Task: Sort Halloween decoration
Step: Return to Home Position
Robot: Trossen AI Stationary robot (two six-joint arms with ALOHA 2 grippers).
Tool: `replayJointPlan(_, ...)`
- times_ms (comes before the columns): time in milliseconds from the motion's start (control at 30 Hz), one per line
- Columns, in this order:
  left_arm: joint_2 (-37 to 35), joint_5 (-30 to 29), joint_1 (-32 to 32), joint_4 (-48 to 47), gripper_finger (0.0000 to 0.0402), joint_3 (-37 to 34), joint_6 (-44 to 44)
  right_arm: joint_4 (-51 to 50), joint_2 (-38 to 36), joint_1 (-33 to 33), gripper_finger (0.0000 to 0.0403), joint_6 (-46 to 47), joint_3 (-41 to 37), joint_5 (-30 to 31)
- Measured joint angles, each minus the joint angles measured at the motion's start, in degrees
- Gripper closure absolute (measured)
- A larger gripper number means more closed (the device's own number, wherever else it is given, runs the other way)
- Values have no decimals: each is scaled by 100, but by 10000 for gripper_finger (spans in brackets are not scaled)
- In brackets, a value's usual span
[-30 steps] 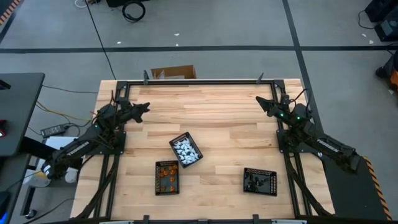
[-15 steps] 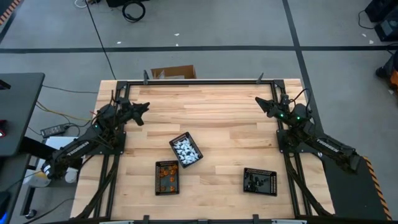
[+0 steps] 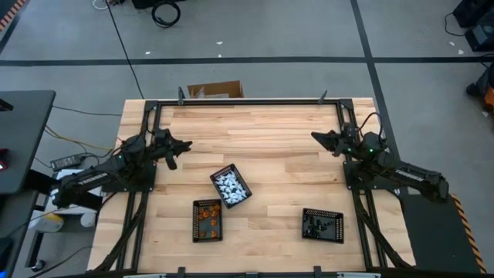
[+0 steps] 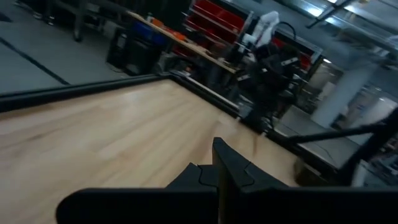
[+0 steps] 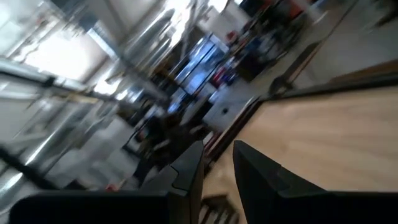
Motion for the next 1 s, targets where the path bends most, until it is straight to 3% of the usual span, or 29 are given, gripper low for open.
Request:
replayJointPlan(400,-101,-2,-634,-5,401,-2,2,-77,5,458,309,0,0,-225)
replayJointPlan(533,-103,-2,-652,-2,401,-4,2,-655,42,458,310,0,2,-223)
replayJointPlan(1000,-103,-4,-652,0,402,-4,2,-669,177,491,310,0,2,-183)
